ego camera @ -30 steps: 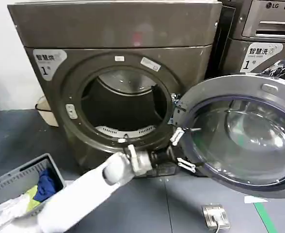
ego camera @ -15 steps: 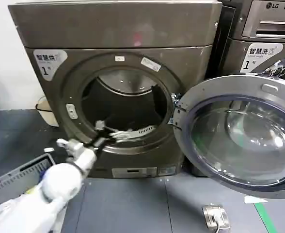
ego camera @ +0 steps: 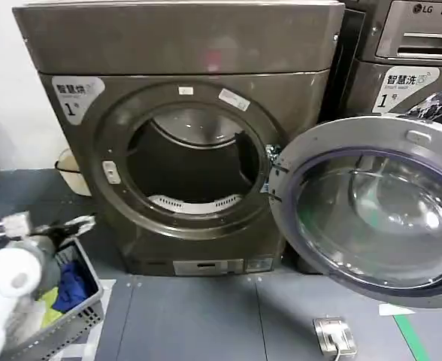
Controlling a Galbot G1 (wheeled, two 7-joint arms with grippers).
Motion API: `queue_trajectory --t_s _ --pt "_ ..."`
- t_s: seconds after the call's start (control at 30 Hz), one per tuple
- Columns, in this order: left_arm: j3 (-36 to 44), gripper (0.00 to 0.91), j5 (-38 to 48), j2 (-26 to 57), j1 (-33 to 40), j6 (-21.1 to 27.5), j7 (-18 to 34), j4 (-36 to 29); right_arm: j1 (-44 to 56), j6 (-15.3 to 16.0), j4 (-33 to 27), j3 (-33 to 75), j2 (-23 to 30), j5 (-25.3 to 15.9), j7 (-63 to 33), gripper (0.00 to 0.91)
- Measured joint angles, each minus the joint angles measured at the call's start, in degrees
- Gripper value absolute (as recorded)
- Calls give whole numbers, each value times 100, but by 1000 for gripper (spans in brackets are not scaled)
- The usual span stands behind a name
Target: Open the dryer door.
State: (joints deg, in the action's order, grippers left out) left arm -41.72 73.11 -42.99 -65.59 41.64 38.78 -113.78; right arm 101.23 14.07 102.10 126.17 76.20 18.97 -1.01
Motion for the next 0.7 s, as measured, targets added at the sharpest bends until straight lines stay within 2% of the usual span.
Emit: queue_trajectory --t_s 0.23,0.53,0.7 --pt "-376 907 1409 460 103 64 722 833 -138 17 148 -309 -129 4 65 907" --pt "182 907 3552 1454 451 58 1051 2396 -408 -27 211 -756 -321 -31 128 907" --pt "363 907 3978 1816 343 56 879 2792 -544 -80 181 -968 -367 -45 159 907"
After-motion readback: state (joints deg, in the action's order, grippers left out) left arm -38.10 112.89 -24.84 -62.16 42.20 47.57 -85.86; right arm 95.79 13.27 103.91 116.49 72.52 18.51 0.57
